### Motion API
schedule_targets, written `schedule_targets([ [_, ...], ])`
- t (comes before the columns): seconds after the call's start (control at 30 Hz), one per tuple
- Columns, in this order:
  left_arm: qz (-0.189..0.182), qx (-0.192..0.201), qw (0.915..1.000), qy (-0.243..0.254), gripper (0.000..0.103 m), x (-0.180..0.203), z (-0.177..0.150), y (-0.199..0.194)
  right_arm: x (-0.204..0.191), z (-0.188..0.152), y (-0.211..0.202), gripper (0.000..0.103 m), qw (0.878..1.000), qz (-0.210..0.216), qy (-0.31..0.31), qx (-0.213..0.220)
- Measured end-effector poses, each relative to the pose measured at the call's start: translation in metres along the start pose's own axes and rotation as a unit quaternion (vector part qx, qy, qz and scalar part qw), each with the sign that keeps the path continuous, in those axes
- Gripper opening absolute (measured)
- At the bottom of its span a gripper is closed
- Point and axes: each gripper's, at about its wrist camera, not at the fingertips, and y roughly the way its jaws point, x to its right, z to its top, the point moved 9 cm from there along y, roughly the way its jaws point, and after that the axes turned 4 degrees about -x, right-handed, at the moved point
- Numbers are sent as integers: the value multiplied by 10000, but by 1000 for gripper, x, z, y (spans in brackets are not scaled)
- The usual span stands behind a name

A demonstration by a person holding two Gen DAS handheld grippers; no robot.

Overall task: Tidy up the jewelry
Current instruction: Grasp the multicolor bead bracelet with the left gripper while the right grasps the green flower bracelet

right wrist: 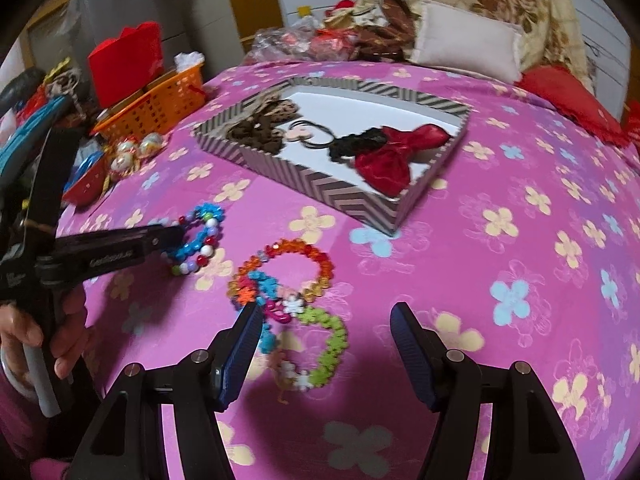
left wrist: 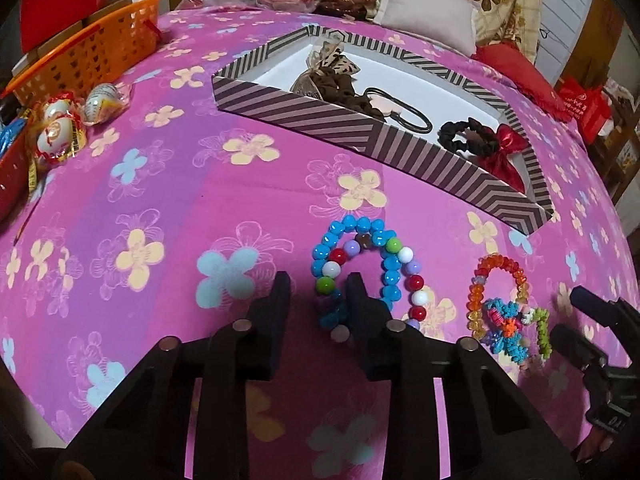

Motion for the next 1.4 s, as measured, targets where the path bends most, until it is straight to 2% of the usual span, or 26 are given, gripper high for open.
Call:
schedule_targets([
  [0.03,-3,-3,10000,-2,19,0,0,0,-2,0,3,60,10000,-16,-77,-29],
  [0.1,-29,-20,10000,-30,15,-1,0,0,-6,-3,9,49,9997,-40,-215,-125],
  [0.23,-128,-33,9999,-96,14,-2,0,-1,-5,-6,19,43,9995,-83,-240,-190],
  [0.3,-222,-15,9997,-114,10,-2,1,-4,-4,-6,22,33,9997,-12,-163,-180],
  [0.33,-265,0,9996,-112,10,-1,1,-6,-4,-6,22,31,9997,-31,-169,-144],
  [0.47,-471,41,9988,-113,10,0,-1,-14,-8,-8,20,11,9997,40,-218,-125],
  [0.73,-814,213,9961,-249,10,-5,-1,-36,-8,4,-11,10,9992,202,-33,349],
  [1.07,-867,403,9949,-306,10,-5,0,-58,-19,18,-47,10,9966,370,4,739],
  [1.4,-693,495,9961,-239,10,2,0,-71,-19,28,-62,10,9950,427,64,896],
])
